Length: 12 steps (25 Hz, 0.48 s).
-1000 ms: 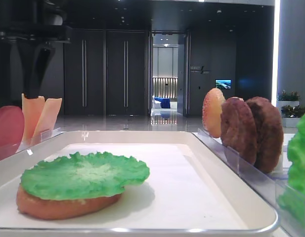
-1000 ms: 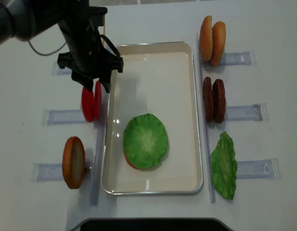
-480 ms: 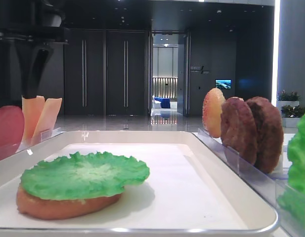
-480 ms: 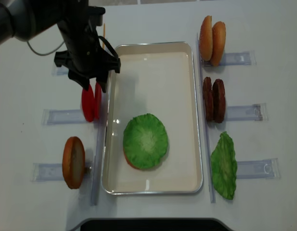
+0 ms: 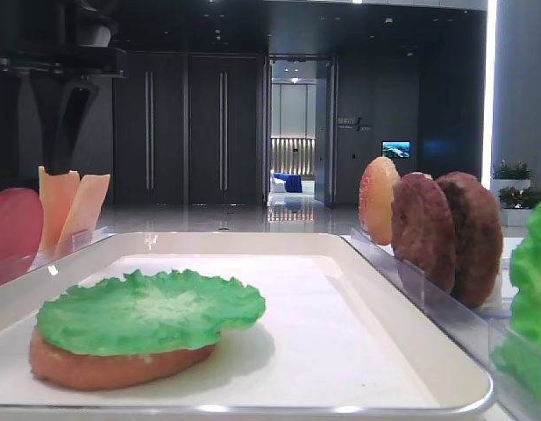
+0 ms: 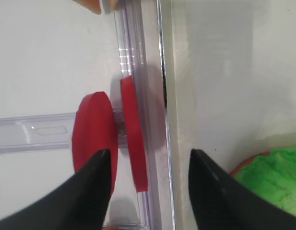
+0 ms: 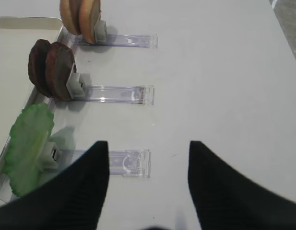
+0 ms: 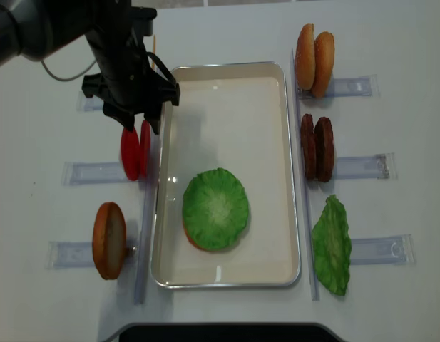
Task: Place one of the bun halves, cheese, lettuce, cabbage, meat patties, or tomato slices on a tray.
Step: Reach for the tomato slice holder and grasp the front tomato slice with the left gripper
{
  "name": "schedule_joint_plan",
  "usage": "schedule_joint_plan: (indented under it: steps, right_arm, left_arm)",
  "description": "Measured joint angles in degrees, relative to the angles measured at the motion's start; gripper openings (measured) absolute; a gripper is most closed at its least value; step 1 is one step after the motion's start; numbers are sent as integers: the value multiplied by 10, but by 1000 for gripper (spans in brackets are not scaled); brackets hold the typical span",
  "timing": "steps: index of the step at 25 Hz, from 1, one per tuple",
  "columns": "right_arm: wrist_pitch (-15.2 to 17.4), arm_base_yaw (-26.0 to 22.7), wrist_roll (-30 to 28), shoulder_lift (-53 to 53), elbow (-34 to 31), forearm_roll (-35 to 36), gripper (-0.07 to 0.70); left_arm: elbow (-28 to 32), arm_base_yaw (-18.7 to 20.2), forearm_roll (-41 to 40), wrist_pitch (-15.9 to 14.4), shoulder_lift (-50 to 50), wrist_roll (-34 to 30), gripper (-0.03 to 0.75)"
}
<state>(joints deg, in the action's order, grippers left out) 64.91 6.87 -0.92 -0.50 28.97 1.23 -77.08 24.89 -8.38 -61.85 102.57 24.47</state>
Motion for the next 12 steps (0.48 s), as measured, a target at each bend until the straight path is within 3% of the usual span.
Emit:
schedule_joint_plan:
  steps: [12]
  right_arm:
    - [0, 0, 0, 0, 0, 0, 360]
  left_arm:
    - [0, 0, 6, -2, 36, 0, 401]
